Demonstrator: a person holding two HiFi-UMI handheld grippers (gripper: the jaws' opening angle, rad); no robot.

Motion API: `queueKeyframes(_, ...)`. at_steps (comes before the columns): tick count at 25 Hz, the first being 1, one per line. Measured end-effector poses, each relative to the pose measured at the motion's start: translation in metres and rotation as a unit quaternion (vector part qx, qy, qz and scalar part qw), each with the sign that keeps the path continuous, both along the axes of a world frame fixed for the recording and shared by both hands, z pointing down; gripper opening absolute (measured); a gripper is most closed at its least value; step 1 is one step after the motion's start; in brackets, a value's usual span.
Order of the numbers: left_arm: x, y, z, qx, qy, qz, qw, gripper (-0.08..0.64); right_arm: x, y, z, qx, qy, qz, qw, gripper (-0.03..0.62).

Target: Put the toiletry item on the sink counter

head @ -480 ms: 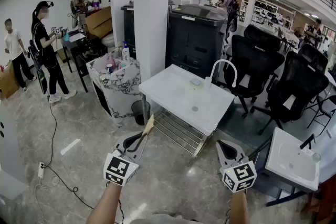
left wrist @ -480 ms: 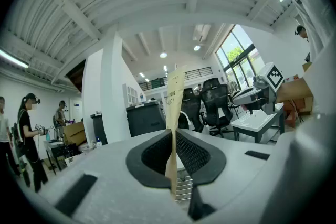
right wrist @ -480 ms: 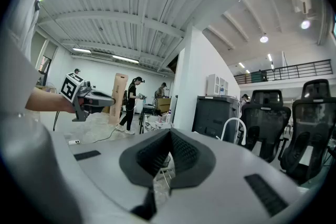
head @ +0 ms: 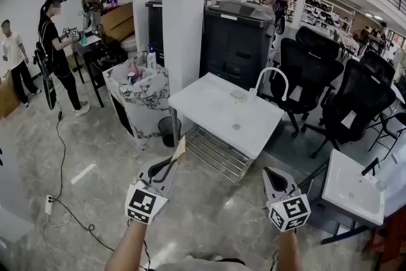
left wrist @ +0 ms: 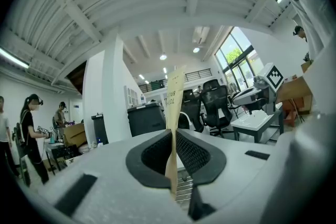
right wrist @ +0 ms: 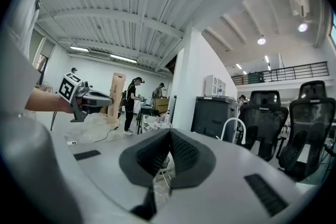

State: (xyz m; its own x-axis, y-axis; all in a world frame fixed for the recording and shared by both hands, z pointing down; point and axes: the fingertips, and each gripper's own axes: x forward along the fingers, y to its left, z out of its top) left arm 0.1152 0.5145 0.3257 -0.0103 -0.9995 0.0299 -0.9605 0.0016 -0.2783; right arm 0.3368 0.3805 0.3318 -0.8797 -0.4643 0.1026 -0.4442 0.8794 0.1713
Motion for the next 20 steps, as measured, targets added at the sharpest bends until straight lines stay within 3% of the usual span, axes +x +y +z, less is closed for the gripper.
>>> queueKeyframes(10,-0.035,0.023,0.023,-0.025,0.025,-0.015,0.9993,0.026,-0.020,0.015,0.012,-0.004,0.013,0.010,1.000,-0.005)
queueKeyframes(20,-0.062,-0.033,0.022,-0.014,0.006,-0.005,0.9999,0.026,-0.048,-0.043,0.021,-0.006,0.008,0.012,1.000,-0.005)
